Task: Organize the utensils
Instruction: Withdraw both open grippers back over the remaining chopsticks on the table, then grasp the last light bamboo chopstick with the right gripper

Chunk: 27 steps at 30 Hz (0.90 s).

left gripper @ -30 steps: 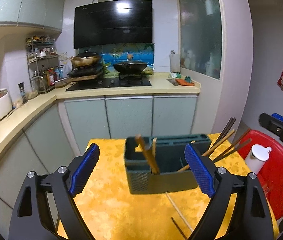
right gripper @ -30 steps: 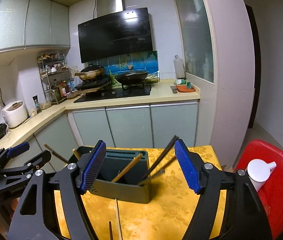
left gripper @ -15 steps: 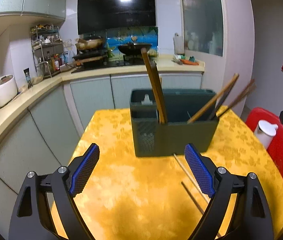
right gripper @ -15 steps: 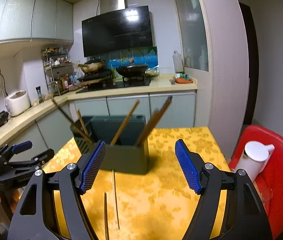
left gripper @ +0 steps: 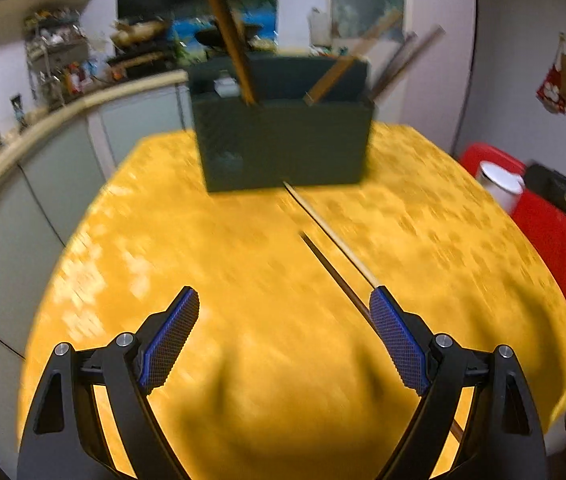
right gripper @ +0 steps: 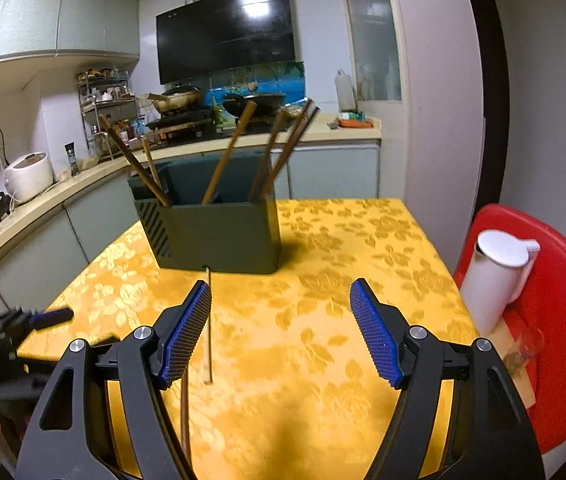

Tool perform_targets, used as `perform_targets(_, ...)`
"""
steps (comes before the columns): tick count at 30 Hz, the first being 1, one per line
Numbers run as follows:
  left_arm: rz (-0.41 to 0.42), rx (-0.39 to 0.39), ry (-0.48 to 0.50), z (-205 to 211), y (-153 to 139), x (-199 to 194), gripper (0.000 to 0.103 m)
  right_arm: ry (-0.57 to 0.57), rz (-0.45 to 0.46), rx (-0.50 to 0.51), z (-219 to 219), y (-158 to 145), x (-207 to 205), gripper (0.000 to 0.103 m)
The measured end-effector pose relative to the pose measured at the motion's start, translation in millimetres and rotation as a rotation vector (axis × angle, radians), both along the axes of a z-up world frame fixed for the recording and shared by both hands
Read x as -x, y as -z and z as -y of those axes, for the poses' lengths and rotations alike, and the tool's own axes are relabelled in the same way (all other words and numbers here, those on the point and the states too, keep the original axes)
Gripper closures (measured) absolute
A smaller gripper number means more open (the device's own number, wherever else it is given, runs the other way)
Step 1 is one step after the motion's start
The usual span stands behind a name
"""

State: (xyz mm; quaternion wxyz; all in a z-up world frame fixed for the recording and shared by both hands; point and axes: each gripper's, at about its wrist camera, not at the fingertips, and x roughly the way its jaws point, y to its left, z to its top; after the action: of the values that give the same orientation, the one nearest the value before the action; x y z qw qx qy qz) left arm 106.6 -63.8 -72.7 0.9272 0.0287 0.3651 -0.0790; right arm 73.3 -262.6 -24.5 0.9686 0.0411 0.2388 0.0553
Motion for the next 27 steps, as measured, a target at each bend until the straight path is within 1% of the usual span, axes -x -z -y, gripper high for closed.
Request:
perform_targets(2,-0.036,0.005,0.037,10,12,11,0.019,0.012,-0.012,-0.017,6,5,2,0.033)
perform_targets(4,-0.077,0.016,0.096,23,23,22,0.019,0.021,-0.022,-0.031,11,10,3,0.033)
perform_targets(6,-0.132,0.031,0.161,36,31,30,0.019,0.029,-0.029,-0.043,15,15,5,0.033)
perform_targets(8,-0.164,0.037,0.204,46,37,38,0.019,0.035,-0.034,-0.053,18,19,6,0.033)
perform_targets(10,-0.185,0.021,0.253,60,42,47,0.019,0.041,-0.04,-0.055,20,23,6,0.033)
perform_targets(12,-0.194,-0.013,0.29,73,49,54,0.019,0.044,-0.047,-0.052,22,26,6,0.033)
perform_targets(16,-0.163,-0.076,0.297,79,55,61,0.019,0.056,-0.051,-0.056,27,29,10,0.033)
perform_targets(20,-0.152,-0.091,0.278,74,54,64,0.019,0.065,-0.062,-0.058,28,34,10,0.033)
perform_targets(24,-0.131,-0.104,0.229,54,53,66,0.02,0.04,-0.079,-0.042,20,41,8,0.033)
perform_targets(27,-0.117,-0.114,0.182,31,51,67,0.025,0.004,-0.098,-0.029,10,47,7,0.033)
